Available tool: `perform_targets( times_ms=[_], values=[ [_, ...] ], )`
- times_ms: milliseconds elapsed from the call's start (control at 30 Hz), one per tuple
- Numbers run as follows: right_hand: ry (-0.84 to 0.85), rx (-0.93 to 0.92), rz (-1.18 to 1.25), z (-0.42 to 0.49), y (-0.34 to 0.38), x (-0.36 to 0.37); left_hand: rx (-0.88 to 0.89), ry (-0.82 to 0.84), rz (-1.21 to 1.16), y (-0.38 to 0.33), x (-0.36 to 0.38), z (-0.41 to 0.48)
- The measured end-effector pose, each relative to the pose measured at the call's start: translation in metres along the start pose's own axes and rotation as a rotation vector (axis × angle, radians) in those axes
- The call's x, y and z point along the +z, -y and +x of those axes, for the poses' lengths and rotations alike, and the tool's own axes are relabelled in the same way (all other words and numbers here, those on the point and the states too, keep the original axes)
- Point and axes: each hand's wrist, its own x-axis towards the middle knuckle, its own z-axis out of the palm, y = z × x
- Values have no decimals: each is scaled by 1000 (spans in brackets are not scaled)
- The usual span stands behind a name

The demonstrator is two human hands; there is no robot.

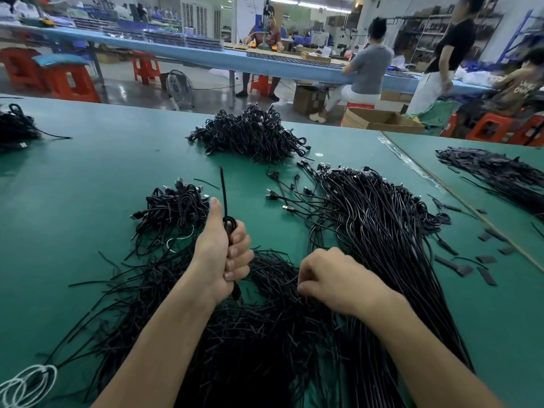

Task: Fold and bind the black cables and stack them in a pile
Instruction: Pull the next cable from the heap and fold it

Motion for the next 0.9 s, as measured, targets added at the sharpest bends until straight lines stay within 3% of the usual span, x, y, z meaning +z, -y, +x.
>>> perform_targets(
  times_ms=[100, 233, 300, 433, 567, 767, 900],
  values=[
    [-122, 1, 56, -3, -4, -15, 2, 49, 37, -1, 1, -2],
    [-471, -115, 374, -4, 9, -28, 22, 176, 221, 3, 9, -7],
    [-569, -204, 490, -5, 21, -29, 39, 227, 340, 6, 13, -9],
    [-559, -354, 526, -9, 34, -25, 94, 287, 453, 8, 20, -16],
    [-534, -386, 606, -12, 34, -28, 238, 268, 416, 8, 25, -22],
    [-517, -370, 614, -16, 34, -29, 433, 99, 376, 14, 29, -20],
    [-556, -276, 652, -16, 38, -24, 479, 74, 357, 13, 29, -21]
  ],
)
